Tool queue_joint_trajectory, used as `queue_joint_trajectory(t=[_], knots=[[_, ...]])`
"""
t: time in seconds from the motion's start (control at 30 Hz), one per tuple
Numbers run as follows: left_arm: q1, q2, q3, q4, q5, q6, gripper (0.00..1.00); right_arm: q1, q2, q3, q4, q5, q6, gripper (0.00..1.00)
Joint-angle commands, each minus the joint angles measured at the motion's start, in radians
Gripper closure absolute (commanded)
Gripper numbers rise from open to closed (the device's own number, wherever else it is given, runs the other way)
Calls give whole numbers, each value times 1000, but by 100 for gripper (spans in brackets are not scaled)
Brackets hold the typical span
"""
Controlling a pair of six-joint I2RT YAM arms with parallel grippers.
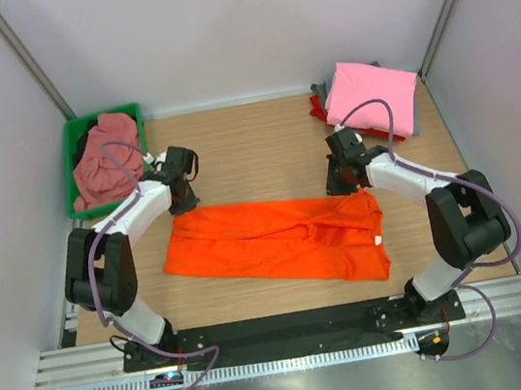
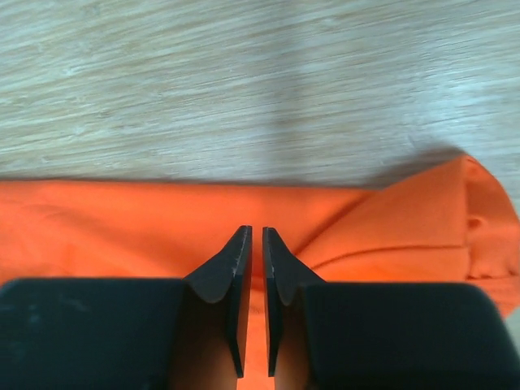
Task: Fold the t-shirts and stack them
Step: Fold the tshirt
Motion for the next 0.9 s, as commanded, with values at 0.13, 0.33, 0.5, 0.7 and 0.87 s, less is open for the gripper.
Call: queue_joint_trajectory(t=[0.13,0.33,0.5,0.7,0.87], knots=[[0,38,-18,76,-4,-13,85,23,33,-37,89,-109,6,87],[-1,65,-31,92,-7,-21,87,58,-52,-150,106,-145,41,91],[0,68,-32,93,-16,-21,88,107,-216,-247,62,-149,110,93],[0,58,-29,89,-28,-22,89,293,-469,-269,-110,-28,230,94],[-1,57,-24,85,-17,-24,90,336,-577,-284,-220,42,252,92]])
